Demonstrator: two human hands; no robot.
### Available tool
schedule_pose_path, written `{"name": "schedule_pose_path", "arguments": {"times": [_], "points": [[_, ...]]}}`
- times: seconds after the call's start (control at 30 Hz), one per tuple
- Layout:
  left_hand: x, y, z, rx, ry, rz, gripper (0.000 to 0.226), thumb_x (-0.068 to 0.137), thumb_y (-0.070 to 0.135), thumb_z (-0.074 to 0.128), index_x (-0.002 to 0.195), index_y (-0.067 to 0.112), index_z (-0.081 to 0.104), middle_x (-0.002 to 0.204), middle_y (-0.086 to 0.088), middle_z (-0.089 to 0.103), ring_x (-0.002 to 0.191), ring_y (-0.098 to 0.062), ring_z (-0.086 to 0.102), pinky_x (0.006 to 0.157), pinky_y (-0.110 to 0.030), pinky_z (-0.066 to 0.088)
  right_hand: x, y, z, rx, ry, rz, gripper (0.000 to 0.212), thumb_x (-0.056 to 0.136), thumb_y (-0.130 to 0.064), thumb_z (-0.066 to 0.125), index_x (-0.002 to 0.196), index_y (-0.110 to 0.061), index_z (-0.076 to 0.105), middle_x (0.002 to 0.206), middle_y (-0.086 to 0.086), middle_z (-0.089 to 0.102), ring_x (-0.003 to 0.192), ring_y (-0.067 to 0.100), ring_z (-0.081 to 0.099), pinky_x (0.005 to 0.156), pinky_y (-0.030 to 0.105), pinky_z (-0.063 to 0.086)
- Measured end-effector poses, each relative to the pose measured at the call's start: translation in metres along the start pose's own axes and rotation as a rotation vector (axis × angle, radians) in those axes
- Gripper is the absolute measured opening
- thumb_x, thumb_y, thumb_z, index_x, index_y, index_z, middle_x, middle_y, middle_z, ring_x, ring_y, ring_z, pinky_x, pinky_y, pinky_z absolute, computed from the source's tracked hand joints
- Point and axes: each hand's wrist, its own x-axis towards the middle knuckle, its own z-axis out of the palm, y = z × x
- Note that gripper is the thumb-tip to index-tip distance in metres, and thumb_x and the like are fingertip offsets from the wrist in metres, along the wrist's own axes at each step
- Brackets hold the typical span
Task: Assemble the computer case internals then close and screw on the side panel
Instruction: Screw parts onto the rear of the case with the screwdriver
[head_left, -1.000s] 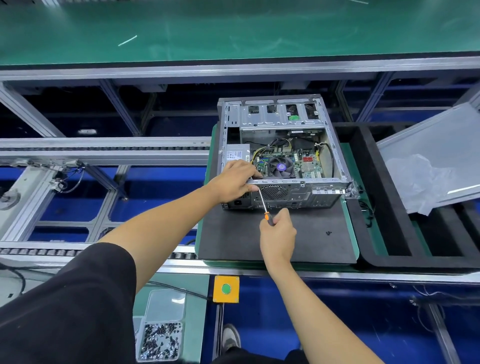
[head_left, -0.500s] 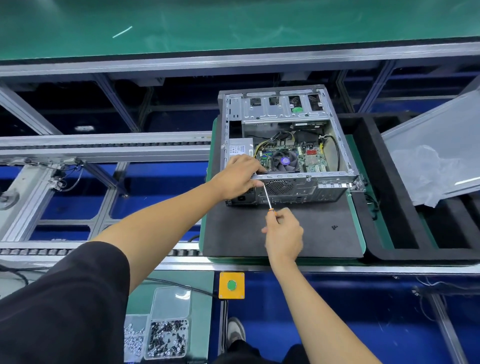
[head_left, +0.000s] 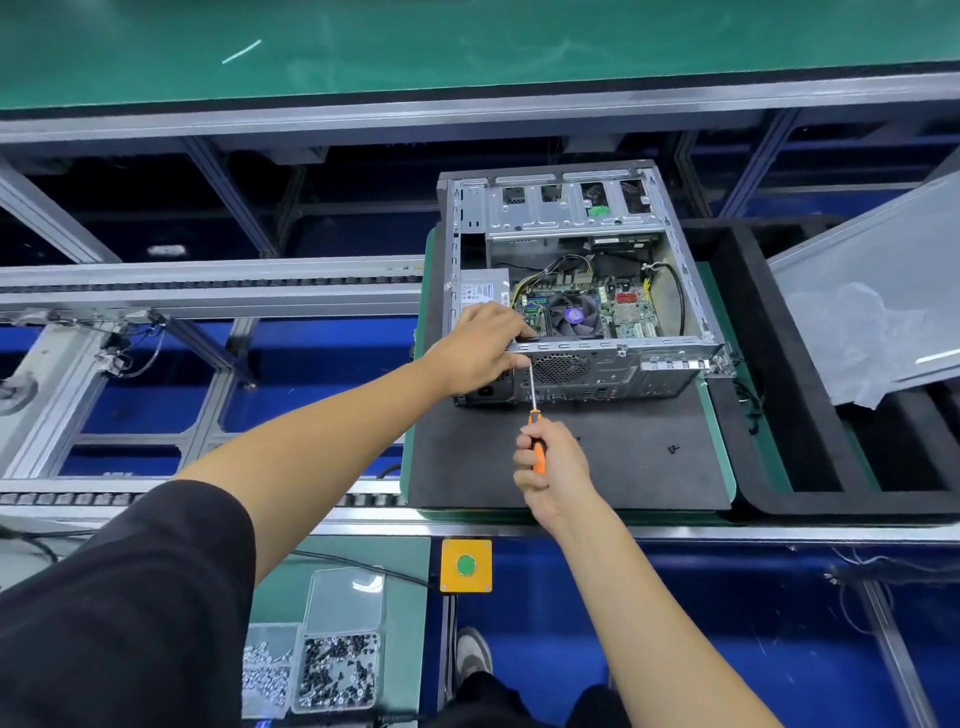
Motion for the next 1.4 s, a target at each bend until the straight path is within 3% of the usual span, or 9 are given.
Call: {"name": "schedule_pose_path", "arguments": {"times": [0.23,0.43,0.5,0.67,0.97,1.17,1.23,1.33,1.4], "points": [[-0.001,0.003,-0.003,-0.003,-0.004,-0.007,0.04,0.097,0.039,0.063,0.131,0.018,0.059,0.128,0.004,0.062,0.133,-0.02,0.042,0.115,-0.036,0.022,0.001,0.013,-0.009,-1.357,0.597,-0.738,0.023,0.103,-0.039,0.044,0.089,-0.022,0.045,0.066,-0.001,0.063,0.061,0.029,0.059,0.054,0.034,0.039],[-0.001,0.003,-0.002,-0.002,-0.003,-0.013,0.04,0.097,0.04,0.063,0.131,0.019,0.059,0.129,0.004,0.062,0.133,-0.02,0.042,0.115,-0.036,0.022,0.003,0.016,0.002,-1.43,0.654,-0.782,0.033,0.089,-0.028,0.062,0.109,-0.019,0.037,0.071,0.004,0.066,0.066,0.033,0.065,0.054,0.034,0.032],[-0.001,0.003,-0.002,-0.004,-0.004,-0.014,0.04,0.097,0.04,0.063,0.13,0.018,0.06,0.128,0.004,0.062,0.133,-0.02,0.042,0.115,-0.036,0.022,0.002,0.016,0.004,-1.263,0.58,-0.725,0.023,0.09,-0.02,0.061,0.1,-0.018,0.041,0.073,0.003,0.065,0.063,0.033,0.059,0.055,0.034,0.032],[0.0,0.002,-0.001,-0.018,-0.004,-0.008,0.038,0.097,0.039,0.063,0.129,0.018,0.06,0.126,0.003,0.062,0.132,-0.021,0.043,0.114,-0.036,0.021,-0.003,-0.004,0.013,0.224,-0.055,0.089,0.026,0.094,-0.005,0.043,0.072,-0.018,0.038,0.049,-0.006,0.036,0.03,0.009,0.026,0.028,0.022,0.019],[-0.001,0.001,-0.003,-0.03,-0.007,-0.011,0.038,0.097,0.039,0.064,0.129,0.02,0.06,0.126,0.003,0.062,0.132,-0.021,0.042,0.111,-0.033,0.019,-0.005,0.013,0.008,-0.374,0.296,-0.353,0.013,0.093,-0.013,0.058,0.085,-0.011,0.068,0.077,0.006,0.072,0.051,0.013,0.053,0.046,0.026,0.039],[0.0,0.003,-0.005,-0.03,-0.017,-0.019,0.039,0.097,0.038,0.065,0.13,0.018,0.06,0.123,0.004,0.062,0.13,-0.02,0.042,0.113,-0.034,0.021,-0.002,0.012,-0.001,-1.235,0.524,-0.757,0.026,0.093,-0.019,0.061,0.096,-0.018,0.036,0.077,0.004,0.061,0.062,0.027,0.055,0.055,0.034,0.038],[0.0,0.003,-0.005,-0.031,-0.015,-0.013,0.039,0.097,0.037,0.065,0.13,0.018,0.06,0.123,0.004,0.062,0.13,-0.02,0.043,0.113,-0.034,0.021,0.0,0.003,-0.004,-1.037,0.412,-0.654,0.021,0.096,-0.012,0.057,0.087,-0.015,0.038,0.071,0.008,0.06,0.052,0.023,0.049,0.048,0.029,0.035],[-0.001,0.002,-0.004,-0.038,-0.009,-0.006,0.038,0.097,0.037,0.065,0.129,0.018,0.06,0.122,0.004,0.063,0.13,-0.02,0.043,0.113,-0.034,0.021,-0.003,-0.003,0.007,0.01,0.014,-0.05,0.025,0.097,-0.005,0.049,0.077,-0.016,0.04,0.057,-0.001,0.044,0.033,0.007,0.031,0.027,0.02,0.02],[-0.001,0.002,-0.005,-0.043,-0.012,-0.009,0.038,0.097,0.037,0.065,0.129,0.018,0.06,0.12,0.004,0.063,0.128,-0.02,0.043,0.112,-0.035,0.022,-0.004,0.002,0.011,0.179,-0.03,0.048,0.021,0.096,-0.005,0.049,0.078,-0.015,0.044,0.054,-0.002,0.047,0.035,0.006,0.035,0.027,0.018,0.018]]}}
